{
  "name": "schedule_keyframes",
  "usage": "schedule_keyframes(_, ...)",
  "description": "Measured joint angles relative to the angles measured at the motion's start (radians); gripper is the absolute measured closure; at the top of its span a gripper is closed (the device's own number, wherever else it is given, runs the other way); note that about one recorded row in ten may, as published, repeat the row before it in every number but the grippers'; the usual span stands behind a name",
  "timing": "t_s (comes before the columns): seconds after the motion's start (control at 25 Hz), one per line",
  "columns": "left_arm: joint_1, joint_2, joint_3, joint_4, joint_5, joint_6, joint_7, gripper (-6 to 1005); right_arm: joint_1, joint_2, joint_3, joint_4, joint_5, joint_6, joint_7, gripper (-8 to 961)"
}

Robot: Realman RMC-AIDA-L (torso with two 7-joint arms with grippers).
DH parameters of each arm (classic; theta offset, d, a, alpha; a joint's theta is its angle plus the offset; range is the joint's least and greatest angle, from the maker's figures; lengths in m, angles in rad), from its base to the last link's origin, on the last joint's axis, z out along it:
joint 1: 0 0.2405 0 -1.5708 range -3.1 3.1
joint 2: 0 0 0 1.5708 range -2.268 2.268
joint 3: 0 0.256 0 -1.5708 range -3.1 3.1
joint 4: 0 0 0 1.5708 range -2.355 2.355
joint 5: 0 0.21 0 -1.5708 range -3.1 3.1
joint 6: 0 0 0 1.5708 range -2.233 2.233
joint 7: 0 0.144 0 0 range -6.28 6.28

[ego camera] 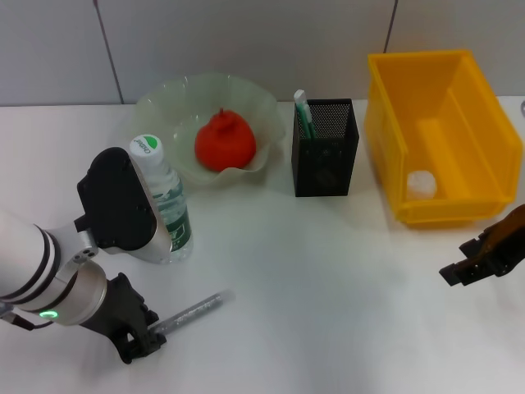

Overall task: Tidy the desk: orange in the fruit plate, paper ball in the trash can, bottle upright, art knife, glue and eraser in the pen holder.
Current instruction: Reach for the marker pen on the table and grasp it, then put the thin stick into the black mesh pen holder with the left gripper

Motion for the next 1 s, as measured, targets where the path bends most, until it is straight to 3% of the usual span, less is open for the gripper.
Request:
schedule_keyframes(0.2, -0.002, 0.001, 0.008, -0.001, 0.004, 0.005, 0.002, 732, 0.015, 0.001, -0.001, 0.028, -0.002, 0.008, -0.005, 386)
schedule_keyframes(0.48, 0.004, 0.0, 0.021, 0.005, 0.012, 0.001, 0.009, 829, 0.02, 0.001, 0.001, 0.028, -0.002, 0.008, -0.006, 386)
schedule_keyframes(0.68, 0.017, 0.001, 0.001, 0.035, -0.004, 0.005, 0.011, 831, 0.009, 0.002, 0.013, -0.003, 0.005, 0.008, -0.006, 386)
schedule_keyframes(0.72, 0.052, 0.004, -0.042, 0.118, -0.059, 0.029, 0.017, 831, 0.003, 0.002, 0.018, -0.017, 0.008, 0.008, -0.005, 386)
schedule_keyframes(0.96, 0.069, 0.005, -0.084, 0.165, -0.137, 0.054, 0.034, 833, -0.054, 0.0, 0.072, -0.111, 0.095, -0.012, -0.016, 386)
schedule_keyframes(1.0, 0.082, 0.006, -0.199, 0.194, -0.336, 0.071, 0.062, 833, -0.072, -0.002, 0.084, -0.129, 0.132, -0.02, -0.028, 386)
